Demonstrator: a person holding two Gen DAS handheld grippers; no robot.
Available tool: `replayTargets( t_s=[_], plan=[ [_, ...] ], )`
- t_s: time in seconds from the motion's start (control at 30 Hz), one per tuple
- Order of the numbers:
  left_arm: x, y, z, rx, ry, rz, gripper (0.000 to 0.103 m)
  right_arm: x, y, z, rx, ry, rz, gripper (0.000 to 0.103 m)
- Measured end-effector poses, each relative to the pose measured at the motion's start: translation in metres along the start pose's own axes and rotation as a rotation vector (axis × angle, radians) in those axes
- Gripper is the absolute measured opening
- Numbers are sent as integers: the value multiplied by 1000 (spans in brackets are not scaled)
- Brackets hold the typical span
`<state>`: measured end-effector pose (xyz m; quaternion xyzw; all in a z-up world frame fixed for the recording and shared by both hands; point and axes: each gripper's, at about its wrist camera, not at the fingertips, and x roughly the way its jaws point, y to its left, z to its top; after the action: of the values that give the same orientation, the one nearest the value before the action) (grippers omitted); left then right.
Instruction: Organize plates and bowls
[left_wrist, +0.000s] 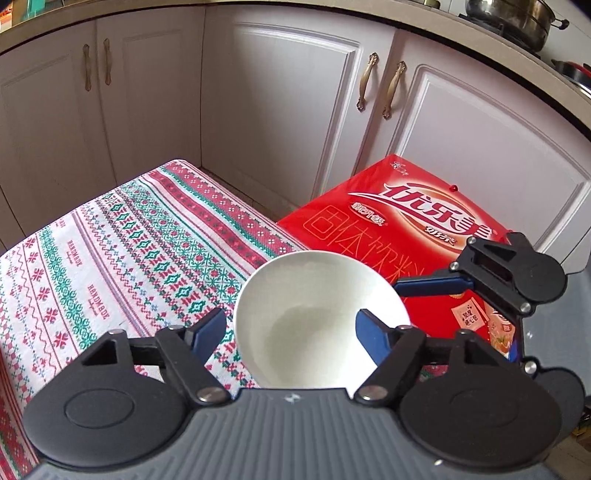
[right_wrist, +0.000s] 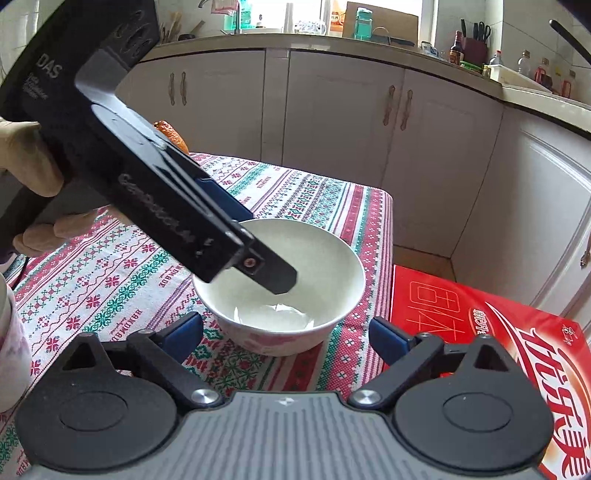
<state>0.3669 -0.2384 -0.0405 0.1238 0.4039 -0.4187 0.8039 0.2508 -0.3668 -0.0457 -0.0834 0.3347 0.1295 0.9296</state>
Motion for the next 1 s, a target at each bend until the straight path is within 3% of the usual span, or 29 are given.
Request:
replayTargets(
  t_s=[0.47,1.0],
  plan=[
    [14,4,3,-5,27,-19,62,0,0,1,-21,-12,14,87],
    [-1,-5,-3,1,13,-15,62,-14,7,4,-12,-3,12,87]
  ],
)
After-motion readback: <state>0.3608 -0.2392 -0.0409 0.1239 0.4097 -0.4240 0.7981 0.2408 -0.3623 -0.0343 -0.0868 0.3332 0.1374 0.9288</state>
